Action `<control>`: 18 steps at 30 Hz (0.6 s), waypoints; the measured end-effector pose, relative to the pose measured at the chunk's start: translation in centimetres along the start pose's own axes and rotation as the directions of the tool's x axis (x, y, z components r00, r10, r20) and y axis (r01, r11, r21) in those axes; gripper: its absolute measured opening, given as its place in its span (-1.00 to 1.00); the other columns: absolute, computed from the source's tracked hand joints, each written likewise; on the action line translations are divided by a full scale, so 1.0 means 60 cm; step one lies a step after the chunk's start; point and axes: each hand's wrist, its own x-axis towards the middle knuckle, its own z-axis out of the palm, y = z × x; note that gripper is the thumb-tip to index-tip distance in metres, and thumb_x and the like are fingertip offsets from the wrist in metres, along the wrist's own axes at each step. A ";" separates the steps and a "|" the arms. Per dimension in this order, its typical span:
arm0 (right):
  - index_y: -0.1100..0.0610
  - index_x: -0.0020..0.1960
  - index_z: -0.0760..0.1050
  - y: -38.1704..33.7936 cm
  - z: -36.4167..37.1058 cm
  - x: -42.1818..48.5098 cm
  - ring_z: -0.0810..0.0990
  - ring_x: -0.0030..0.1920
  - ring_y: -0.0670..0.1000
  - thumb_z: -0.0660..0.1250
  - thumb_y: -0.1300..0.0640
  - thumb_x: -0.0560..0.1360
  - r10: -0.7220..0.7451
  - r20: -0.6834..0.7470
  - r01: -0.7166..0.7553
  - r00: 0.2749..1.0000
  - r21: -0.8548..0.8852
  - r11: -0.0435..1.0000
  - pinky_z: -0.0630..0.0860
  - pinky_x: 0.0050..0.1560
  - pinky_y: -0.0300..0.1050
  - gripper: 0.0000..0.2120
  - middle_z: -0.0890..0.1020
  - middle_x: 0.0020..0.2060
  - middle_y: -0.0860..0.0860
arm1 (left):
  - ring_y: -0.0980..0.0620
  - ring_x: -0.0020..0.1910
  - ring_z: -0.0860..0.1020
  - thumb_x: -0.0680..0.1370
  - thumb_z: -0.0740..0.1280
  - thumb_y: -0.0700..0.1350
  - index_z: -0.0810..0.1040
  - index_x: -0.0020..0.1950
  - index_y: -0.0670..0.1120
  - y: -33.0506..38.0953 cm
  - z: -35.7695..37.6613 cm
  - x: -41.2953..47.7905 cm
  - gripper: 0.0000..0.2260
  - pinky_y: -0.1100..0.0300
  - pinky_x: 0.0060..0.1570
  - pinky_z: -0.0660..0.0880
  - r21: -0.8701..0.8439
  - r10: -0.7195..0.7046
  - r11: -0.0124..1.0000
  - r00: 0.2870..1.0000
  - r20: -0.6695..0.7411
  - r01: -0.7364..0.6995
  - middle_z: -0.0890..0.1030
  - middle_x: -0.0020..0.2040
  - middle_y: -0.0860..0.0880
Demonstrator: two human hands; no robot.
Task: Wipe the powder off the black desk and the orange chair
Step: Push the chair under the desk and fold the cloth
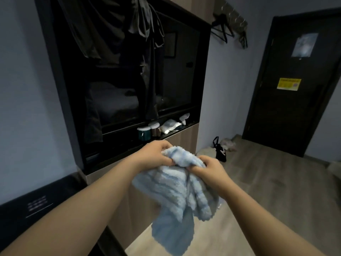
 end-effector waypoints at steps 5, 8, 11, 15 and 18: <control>0.00 -0.29 0.40 0.040 -0.055 0.135 0.50 -0.22 -0.04 0.36 0.08 0.38 -0.106 -0.012 0.102 0.994 -0.199 0.975 0.35 -0.32 -0.21 -0.86 0.53 -0.29 -0.08 | -0.01 -0.07 0.56 0.43 0.38 -0.02 0.48 -0.25 0.02 -0.001 0.001 0.097 -0.88 0.14 -0.17 0.45 0.486 -0.041 0.868 0.990 -0.131 0.100 0.54 -0.23 0.05; 0.03 -0.26 0.30 0.066 -0.075 0.203 0.47 -0.27 -0.03 0.30 -0.08 0.39 -0.018 0.007 0.019 1.000 -0.290 0.957 0.32 -0.36 -0.11 -0.76 0.50 -0.32 -0.07 | 0.00 -0.18 0.50 0.46 0.35 0.04 0.49 -0.24 -0.06 0.010 0.010 0.159 -0.81 0.18 -0.33 0.36 0.315 -0.224 0.899 0.936 -0.270 0.306 0.52 -0.25 0.01; 0.03 -0.25 0.27 0.073 -0.082 0.258 0.44 -0.29 -0.05 0.29 -0.11 0.38 0.022 -0.010 -0.024 1.000 -0.234 0.972 0.30 -0.37 -0.12 -0.72 0.47 -0.30 -0.06 | -0.03 -0.16 0.54 0.50 0.31 -0.09 0.60 -0.05 -0.18 0.035 0.033 0.210 -0.83 0.21 -0.21 0.46 -0.248 -0.436 0.896 0.840 -0.323 0.369 0.60 -0.19 -0.07; 0.06 -0.15 0.41 0.054 -0.066 0.303 0.49 -0.29 -0.13 0.44 -0.05 0.39 -0.109 0.271 0.036 0.957 0.261 0.965 0.36 -0.32 -0.28 -0.74 0.53 -0.27 -0.08 | -0.07 -0.25 0.62 0.47 0.27 -0.08 0.61 -0.10 -0.17 0.067 0.043 0.237 -0.81 0.18 -0.22 0.55 -0.823 -0.526 0.477 0.850 0.015 0.309 0.64 -0.21 -0.13; 0.04 0.02 0.56 0.050 -0.045 0.317 0.61 -0.13 -0.12 0.42 0.05 0.36 -0.267 0.626 -0.052 0.733 0.442 0.895 0.48 -0.16 -0.29 -0.75 0.65 -0.14 -0.06 | -0.10 -0.20 0.65 0.43 0.36 0.03 0.64 -0.03 -0.21 0.057 0.040 0.241 -0.69 0.08 -0.16 0.58 -0.868 -0.532 0.413 0.847 0.016 0.276 0.67 -0.14 -0.16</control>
